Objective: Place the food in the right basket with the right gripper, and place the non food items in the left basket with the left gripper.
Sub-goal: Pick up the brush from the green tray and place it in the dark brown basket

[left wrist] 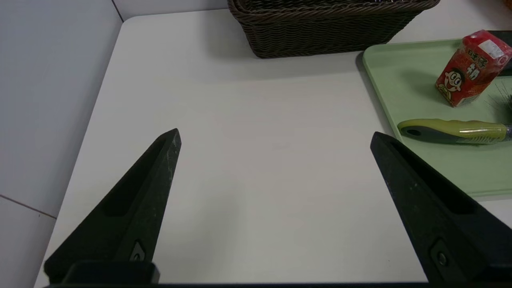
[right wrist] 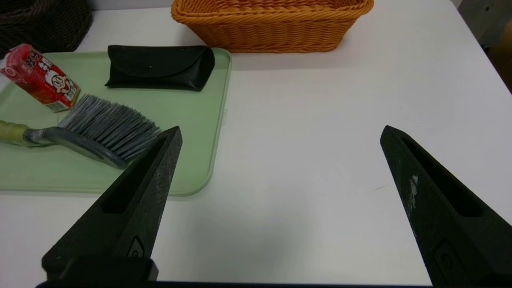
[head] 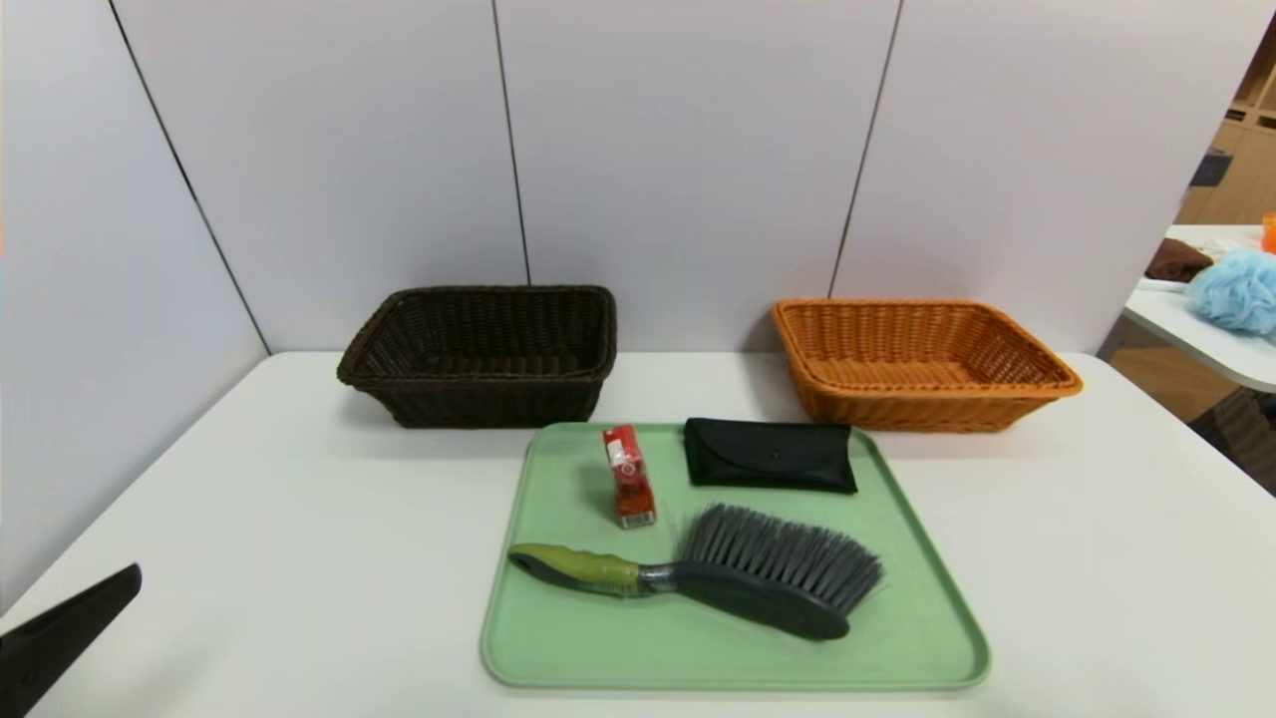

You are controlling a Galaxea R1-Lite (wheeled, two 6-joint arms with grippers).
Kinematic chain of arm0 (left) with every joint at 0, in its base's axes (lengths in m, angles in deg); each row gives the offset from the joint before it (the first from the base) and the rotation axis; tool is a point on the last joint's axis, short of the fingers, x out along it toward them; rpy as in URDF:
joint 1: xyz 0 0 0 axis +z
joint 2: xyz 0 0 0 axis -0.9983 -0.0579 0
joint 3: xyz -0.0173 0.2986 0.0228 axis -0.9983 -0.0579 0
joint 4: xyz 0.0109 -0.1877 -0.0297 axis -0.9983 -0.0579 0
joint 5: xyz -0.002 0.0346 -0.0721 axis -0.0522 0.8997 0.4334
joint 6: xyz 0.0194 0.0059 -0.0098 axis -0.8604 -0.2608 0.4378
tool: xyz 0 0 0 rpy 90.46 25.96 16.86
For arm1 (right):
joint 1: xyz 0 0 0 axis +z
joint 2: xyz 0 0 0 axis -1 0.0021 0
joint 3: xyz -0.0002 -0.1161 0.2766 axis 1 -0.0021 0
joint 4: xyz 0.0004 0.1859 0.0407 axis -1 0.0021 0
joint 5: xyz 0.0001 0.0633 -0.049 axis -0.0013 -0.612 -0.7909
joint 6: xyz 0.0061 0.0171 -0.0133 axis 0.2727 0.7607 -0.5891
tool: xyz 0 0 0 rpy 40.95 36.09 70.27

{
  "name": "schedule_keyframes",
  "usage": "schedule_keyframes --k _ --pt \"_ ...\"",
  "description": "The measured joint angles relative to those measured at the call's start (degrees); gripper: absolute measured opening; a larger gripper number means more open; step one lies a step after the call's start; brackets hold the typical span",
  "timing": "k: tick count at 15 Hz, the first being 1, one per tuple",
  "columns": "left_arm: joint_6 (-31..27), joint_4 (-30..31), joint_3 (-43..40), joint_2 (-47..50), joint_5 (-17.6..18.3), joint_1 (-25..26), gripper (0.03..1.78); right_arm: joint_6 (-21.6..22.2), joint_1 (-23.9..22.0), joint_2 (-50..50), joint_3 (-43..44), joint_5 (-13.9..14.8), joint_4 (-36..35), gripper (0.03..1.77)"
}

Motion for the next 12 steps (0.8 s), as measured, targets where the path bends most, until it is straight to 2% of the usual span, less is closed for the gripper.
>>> schedule_keyframes --k 4,8,12 --pt "-0.2 -0.2 6.9 -11.5 1.3 0.0 1.69 -0.1 -0.3 11.2 5.6 -0.2 0.2 1.71" --pt "-0.2 -1.8 8.4 -15.6 2.6 -0.5 1.69 -0.3 0.1 17.7 7.3 -0.8 0.4 1.71" --pt "-0.7 -1.9 9.1 -18.5 7.7 -1.0 1.69 -0.5 0.2 16.8 4.7 -0.4 3.3 1.71"
